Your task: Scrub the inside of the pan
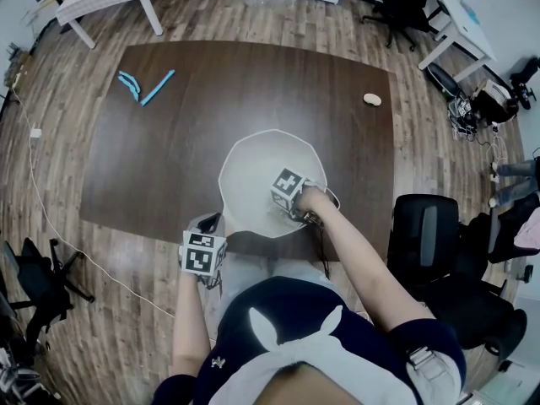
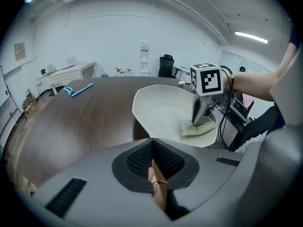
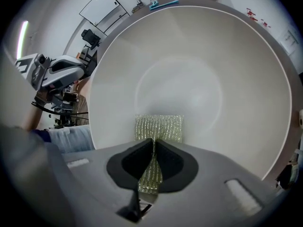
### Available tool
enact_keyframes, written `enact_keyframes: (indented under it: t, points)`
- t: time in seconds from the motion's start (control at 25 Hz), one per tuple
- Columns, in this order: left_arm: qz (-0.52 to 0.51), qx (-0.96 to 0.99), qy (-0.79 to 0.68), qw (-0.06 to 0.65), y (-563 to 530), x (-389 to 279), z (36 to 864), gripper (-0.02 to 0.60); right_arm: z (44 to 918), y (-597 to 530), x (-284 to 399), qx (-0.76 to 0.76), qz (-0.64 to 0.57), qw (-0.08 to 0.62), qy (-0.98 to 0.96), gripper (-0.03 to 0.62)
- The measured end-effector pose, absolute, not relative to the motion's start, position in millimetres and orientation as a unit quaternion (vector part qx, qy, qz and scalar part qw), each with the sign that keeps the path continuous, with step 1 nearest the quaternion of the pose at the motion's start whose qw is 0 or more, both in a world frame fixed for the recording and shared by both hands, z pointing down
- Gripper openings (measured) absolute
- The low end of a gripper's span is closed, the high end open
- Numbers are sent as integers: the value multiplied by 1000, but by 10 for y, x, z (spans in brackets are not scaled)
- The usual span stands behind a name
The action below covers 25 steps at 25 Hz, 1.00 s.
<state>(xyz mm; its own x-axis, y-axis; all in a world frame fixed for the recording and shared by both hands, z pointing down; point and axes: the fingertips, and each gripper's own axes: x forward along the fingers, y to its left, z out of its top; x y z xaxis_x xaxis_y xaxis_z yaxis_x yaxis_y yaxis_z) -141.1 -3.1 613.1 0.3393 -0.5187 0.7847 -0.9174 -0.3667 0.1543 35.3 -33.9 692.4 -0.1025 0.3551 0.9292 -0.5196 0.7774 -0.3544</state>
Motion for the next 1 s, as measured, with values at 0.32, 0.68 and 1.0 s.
enact_keyframes:
  t: [0.32,0.68,1.0]
  points:
    - [329,760,-468,308,-16,-1405,6141,3,6897,-228,219,45,342,655,-673,32]
    - [324,759,-470,314,-32,-1403,6164,3,6908,-120,-71,20,334,637,-695,31]
    - [320,759,-470,317,-32,-1409,6198,3,6912,-129,-275,20,326,622,-712,31]
